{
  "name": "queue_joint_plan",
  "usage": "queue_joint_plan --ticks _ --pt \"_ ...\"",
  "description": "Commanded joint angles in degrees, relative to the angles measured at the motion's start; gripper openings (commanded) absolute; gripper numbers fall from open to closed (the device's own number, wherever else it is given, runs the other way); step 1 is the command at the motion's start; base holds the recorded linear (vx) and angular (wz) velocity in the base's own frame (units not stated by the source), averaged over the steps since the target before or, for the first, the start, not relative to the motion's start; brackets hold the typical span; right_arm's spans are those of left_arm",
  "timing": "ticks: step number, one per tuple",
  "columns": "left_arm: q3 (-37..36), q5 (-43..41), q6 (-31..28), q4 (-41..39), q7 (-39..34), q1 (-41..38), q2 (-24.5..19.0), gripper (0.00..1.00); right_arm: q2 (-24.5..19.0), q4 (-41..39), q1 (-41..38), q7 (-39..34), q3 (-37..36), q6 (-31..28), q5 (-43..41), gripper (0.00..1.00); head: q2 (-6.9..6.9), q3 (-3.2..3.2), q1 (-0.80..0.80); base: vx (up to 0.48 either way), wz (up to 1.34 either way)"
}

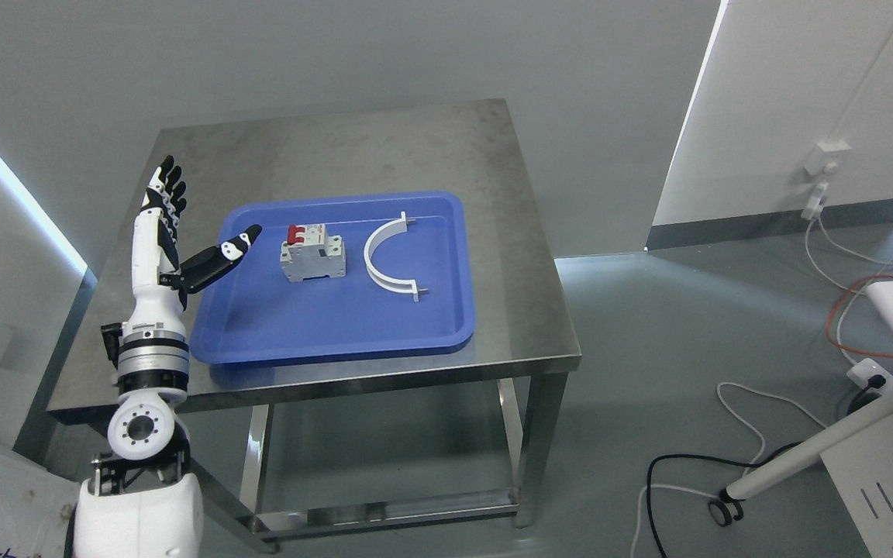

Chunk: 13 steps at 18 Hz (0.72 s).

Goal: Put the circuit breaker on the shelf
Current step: 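Reach the left hand toward the grey circuit breaker on the blue tray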

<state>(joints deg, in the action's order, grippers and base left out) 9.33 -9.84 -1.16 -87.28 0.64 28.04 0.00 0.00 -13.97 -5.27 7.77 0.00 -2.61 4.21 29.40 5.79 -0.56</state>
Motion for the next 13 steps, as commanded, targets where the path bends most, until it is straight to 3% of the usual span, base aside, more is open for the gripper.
queue_joint_plan --ticks 1,2,4,7,10,13 --pt "-0.71 0.08 -0.15 0.18 2.50 0.00 -1.00 1.00 1.00 0.00 0.00 0.05 1.14 -1.96 0.01 1.00 0.00 0.00 0.00 0.000 0.00" --pt "-1.41 -0.01 -0.24 0.27 6.18 0.18 -1.13 1.00 1.00 0.00 0.00 0.05 1.14 -1.96 0.01 1.00 0.00 0.00 0.00 0.000 0.00" --pt "-5.00 -1.06 -0.33 2.37 17.24 2.88 -9.01 0.99 1.00 0.00 0.00 0.05 1.14 -1.96 0.01 1.00 0.00 0.00 0.00 0.000 0.00" --pt "-9.93 -9.21 -0.68 6.93 20.45 7.28 -17.21 0.99 1.00 0.00 0.00 -0.04 1.14 -1.96 0.01 1.00 0.00 0.00 0.00 0.001 -0.01" --pt "-12.40 -17.20 -0.59 13.69 25.28 10.80 -18.03 0.97 1.00 0.00 0.00 -0.04 1.14 -1.96 0.01 1.00 0.00 0.00 0.00 0.001 -0.01" --pt "-12.58 -21.18 -0.59 14.95 28.61 10.46 -18.37 0.94 1.00 0.00 0.00 0.05 1.14 -1.96 0.01 1.00 0.00 0.00 0.00 0.000 0.00"
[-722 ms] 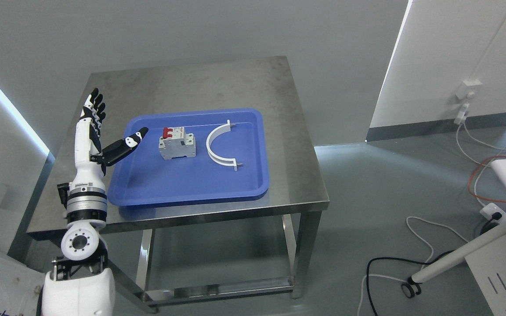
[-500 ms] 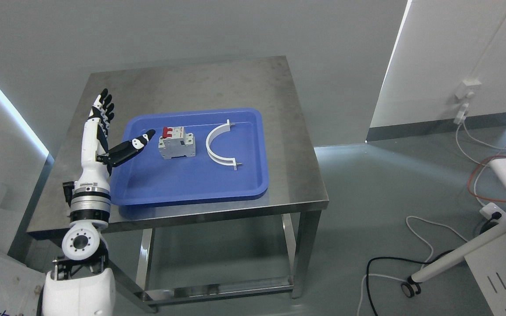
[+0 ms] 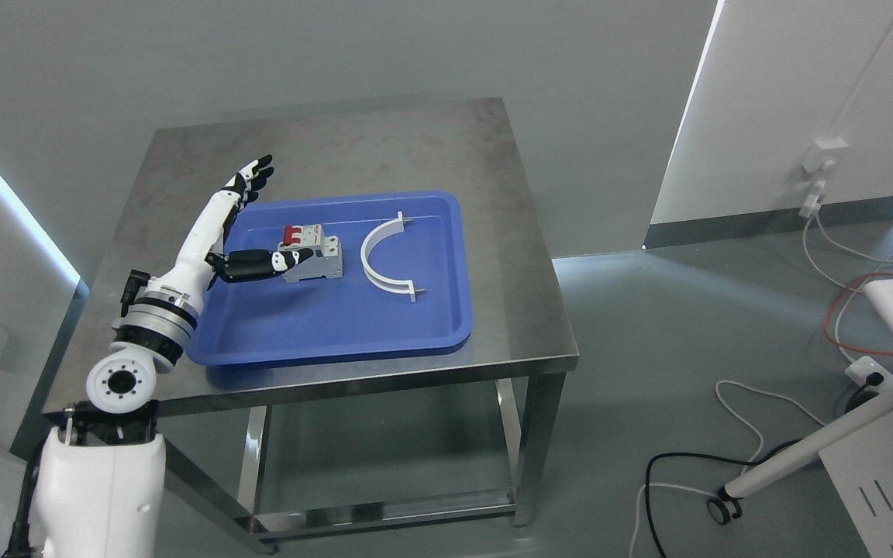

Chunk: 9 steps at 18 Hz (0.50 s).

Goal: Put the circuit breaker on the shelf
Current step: 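Reach the left hand toward the grey circuit breaker on the blue tray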

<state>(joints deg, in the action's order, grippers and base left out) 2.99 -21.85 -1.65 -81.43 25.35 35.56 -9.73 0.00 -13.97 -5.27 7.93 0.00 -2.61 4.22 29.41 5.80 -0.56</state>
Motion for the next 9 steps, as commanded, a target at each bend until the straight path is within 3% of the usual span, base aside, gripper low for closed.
queue_joint_plan --ticks 1,7,9 --pt "-6.24 -9.44 -0.11 9.27 5.22 2.85 -8.73 0.93 1.00 0.00 0.00 -0.20 1.14 -1.96 0.00 1.00 0.00 0.00 0.00 0.000 0.00" --pt "-6.76 -10.14 -0.02 10.50 6.46 3.11 -5.83 0.77 1.00 0.00 0.00 -0.20 1.14 -1.96 0.00 1.00 0.00 0.00 0.00 0.004 0.00" --pt "-6.68 -10.06 0.06 10.50 6.47 3.46 -3.99 0.66 1.00 0.00 0.00 -0.11 1.14 -1.87 0.00 1.00 0.00 0.00 0.00 0.000 0.00"
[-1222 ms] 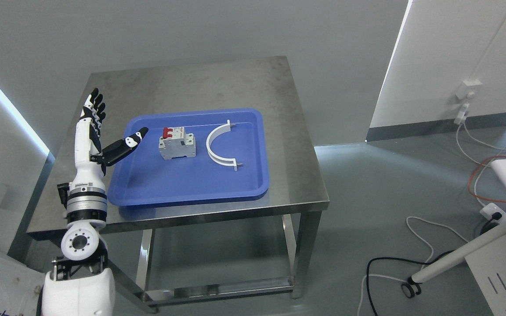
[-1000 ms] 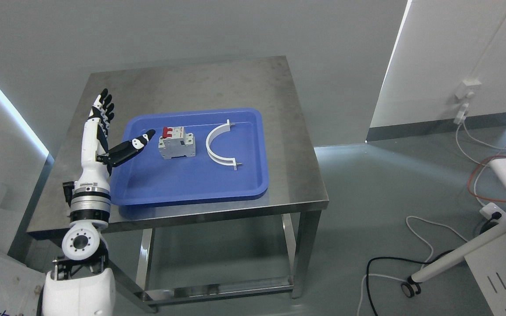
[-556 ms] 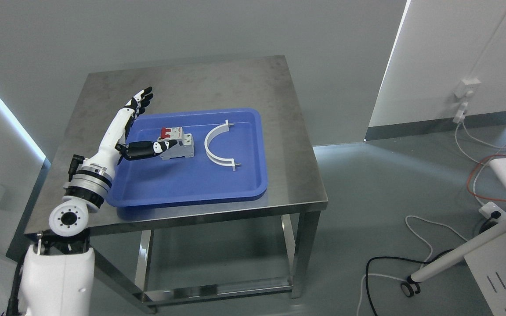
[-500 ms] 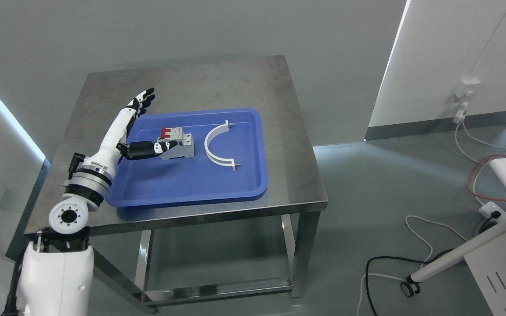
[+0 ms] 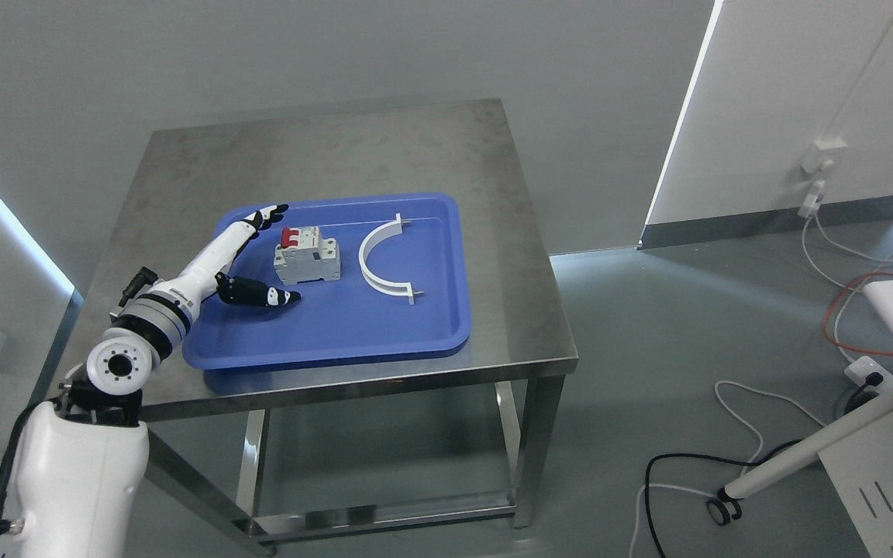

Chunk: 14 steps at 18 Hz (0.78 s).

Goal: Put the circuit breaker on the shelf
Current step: 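Reach the left hand toward the grey circuit breaker on the blue tray, then close the left hand around the grey circuit breaker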

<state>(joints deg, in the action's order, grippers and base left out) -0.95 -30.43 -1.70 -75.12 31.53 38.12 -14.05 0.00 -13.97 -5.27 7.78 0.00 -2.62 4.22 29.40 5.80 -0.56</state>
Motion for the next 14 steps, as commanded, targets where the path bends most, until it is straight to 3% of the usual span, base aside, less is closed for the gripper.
queue_joint_plan --ticks 1,2,8,11,14 --pt "-2.48 -1.47 0.56 4.19 0.38 0.90 0.60 0.57 1.00 0.00 0.00 0.04 1.14 -1.95 0.00 1.00 0.00 0.00 0.00 0.000 0.00" --pt "-2.13 -1.38 0.91 4.19 0.29 0.90 1.04 0.48 1.00 0.00 0.00 0.04 1.14 -1.96 0.00 1.00 0.00 0.00 0.00 0.014 0.00" --pt "3.66 -1.47 1.79 4.37 -0.24 0.99 5.78 0.15 1.00 0.00 0.00 0.04 1.14 -1.96 0.00 1.00 0.00 0.00 0.00 0.002 0.00" --pt "9.01 -1.29 1.44 4.37 -0.41 0.99 9.99 0.15 1.00 0.00 0.00 -0.05 1.14 -1.96 0.00 1.00 0.00 0.00 0.00 0.000 0.00" --pt "10.09 -1.38 1.61 4.37 -0.06 0.73 9.92 0.08 1.00 0.00 0.00 -0.05 1.14 -1.96 0.00 1.00 0.00 0.00 0.00 0.000 0.00"
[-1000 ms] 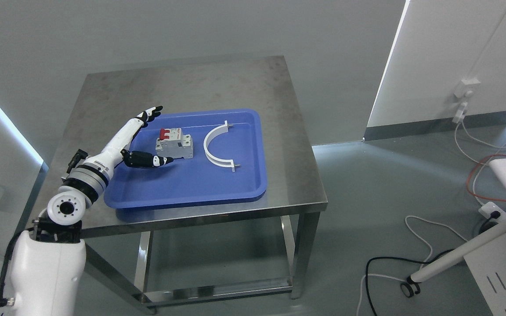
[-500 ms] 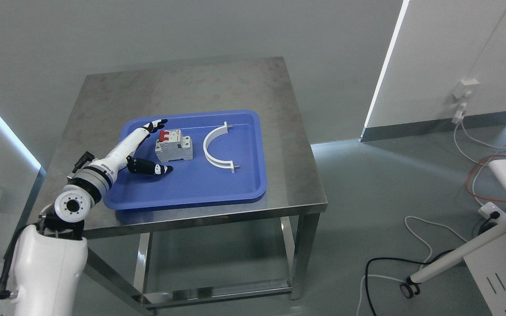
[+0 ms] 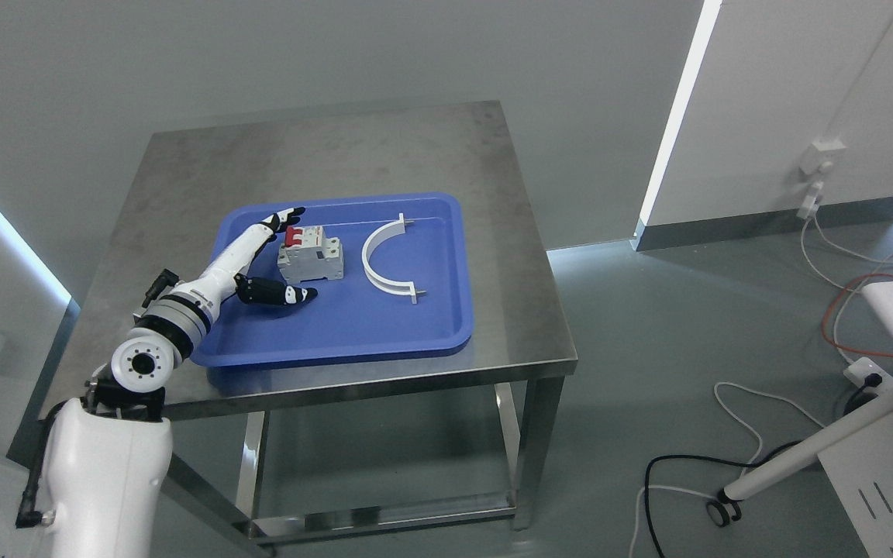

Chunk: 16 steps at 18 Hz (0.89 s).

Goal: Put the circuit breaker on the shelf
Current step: 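Close the left hand around the grey circuit breaker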

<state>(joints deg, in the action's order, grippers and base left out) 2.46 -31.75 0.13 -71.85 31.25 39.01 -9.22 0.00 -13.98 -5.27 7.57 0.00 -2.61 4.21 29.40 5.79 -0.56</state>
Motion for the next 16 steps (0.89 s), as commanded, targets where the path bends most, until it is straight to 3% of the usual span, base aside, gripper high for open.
queue_joint_plan --ticks 1,9,16 --pt "6.77 -0.07 -0.04 1.09 0.22 -0.42 5.09 0.08 1.00 0.00 0.00 0.17 1.14 -1.87 0.01 1.00 0.00 0.00 0.00 0.000 0.00" --pt "10.80 0.28 -1.70 0.48 -0.14 -0.16 8.07 0.08 1.00 0.00 0.00 0.17 1.14 -1.96 0.01 1.00 0.00 0.00 0.00 0.000 0.00" --pt "14.06 0.37 -4.08 -0.66 -0.14 0.02 8.22 0.07 1.00 0.00 0.00 0.17 1.14 -1.87 0.01 1.00 0.00 0.00 0.00 0.000 0.00"
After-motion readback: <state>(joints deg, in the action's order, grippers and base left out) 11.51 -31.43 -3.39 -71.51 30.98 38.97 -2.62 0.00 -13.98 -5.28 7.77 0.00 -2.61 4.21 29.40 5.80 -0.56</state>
